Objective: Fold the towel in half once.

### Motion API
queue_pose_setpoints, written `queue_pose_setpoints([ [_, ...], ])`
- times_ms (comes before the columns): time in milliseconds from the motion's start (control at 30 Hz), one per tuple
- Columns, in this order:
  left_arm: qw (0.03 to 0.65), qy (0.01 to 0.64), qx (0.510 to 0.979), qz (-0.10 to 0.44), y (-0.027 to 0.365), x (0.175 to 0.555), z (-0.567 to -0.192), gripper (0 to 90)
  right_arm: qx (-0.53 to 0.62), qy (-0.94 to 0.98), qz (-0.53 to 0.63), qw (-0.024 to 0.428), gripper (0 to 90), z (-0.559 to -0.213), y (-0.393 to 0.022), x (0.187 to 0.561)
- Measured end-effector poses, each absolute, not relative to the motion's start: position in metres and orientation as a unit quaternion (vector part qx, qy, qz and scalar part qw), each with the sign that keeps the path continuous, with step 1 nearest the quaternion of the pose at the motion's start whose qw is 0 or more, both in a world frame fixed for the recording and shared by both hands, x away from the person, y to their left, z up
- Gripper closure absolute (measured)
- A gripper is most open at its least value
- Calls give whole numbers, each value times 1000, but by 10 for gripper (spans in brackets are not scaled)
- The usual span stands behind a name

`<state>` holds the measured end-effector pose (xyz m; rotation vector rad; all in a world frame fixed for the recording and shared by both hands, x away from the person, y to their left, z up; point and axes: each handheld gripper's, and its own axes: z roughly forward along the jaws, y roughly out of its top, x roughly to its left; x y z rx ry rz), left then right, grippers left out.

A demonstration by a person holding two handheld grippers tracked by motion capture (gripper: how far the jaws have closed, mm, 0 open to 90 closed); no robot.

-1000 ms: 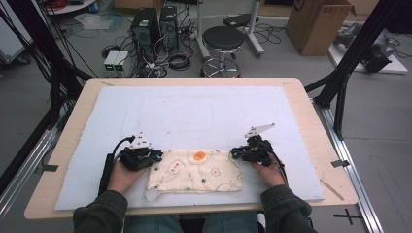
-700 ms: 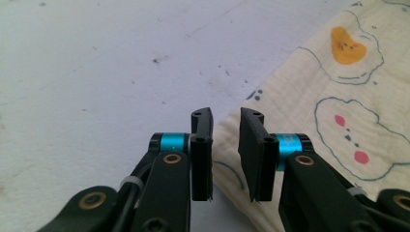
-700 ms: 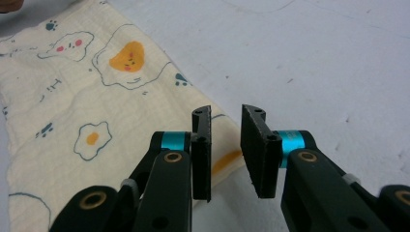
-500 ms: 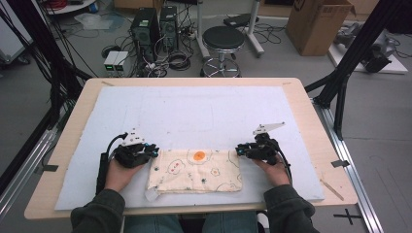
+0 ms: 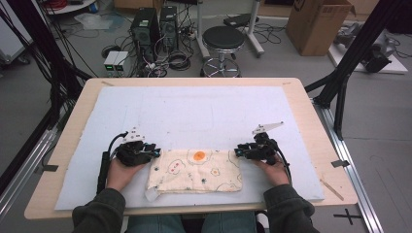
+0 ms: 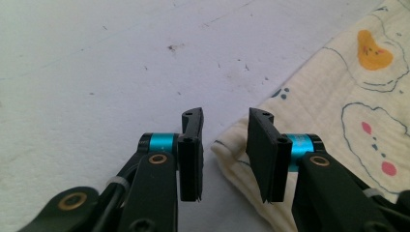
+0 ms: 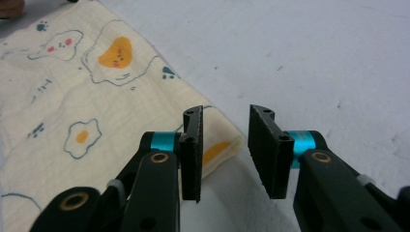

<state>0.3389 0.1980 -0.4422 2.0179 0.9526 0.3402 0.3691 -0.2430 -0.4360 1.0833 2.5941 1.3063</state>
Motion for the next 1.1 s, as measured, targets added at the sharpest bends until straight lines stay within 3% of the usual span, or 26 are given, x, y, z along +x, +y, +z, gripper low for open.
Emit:
queue_pose_setpoints([
  [200, 423, 379, 815, 115, 197, 342, -446, 674, 342, 847, 406, 9, 636, -439, -238, 371],
  [433, 419, 369, 821, 116, 197, 341, -445, 834, 333, 858, 391, 4, 804, -440, -236, 373],
  [1100, 428, 398, 796, 155, 202, 362, -431, 852, 332, 861, 384, 26, 842, -423, -227, 400],
])
